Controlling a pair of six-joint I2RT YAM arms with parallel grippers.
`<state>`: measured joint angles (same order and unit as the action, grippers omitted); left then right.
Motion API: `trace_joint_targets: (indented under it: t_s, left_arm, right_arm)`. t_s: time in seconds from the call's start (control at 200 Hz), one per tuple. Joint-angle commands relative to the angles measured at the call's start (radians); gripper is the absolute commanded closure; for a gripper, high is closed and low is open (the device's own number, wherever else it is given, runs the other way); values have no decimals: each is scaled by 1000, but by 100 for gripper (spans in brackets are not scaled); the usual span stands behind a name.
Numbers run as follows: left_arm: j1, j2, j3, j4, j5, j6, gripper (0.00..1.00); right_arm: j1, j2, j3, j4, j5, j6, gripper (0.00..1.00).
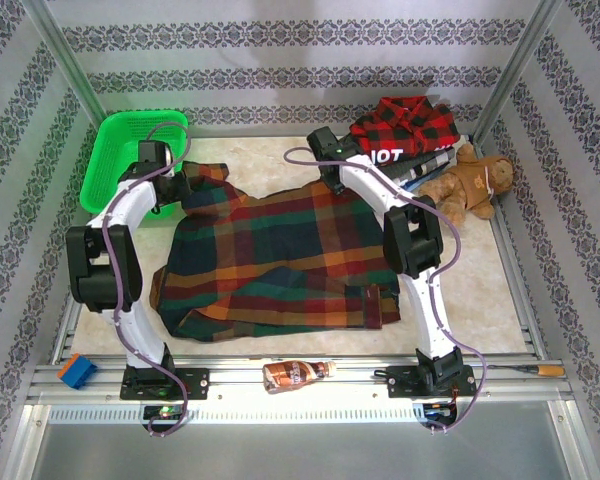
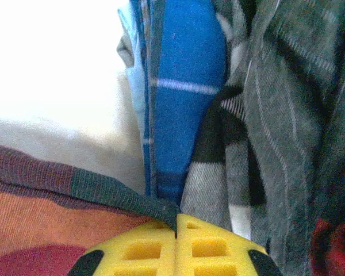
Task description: Fold and stack the long sleeve shirts
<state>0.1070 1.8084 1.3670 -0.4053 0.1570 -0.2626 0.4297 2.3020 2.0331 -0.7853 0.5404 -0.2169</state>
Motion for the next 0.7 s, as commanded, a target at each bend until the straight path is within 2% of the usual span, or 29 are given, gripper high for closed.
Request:
trace_joint_targets:
  t_s: [0.0,0.32,0.56,0.695]
  left_arm:
    - [16,-105,-70,58,40,64,100]
    - [16,-327,-278,45,102,167,100]
    - [13,-440,-401,-29,87,159,100]
    - [11,-477,-445,-84,20,137,100]
  right_arm:
    - [7,-111,-73,3,-20,40,100]
    - [7,-340,-375,23,-62,80,100]
    - [9,-434,-523,23,-115,112,100]
    - [14,-483,-599,29,-126,123,100]
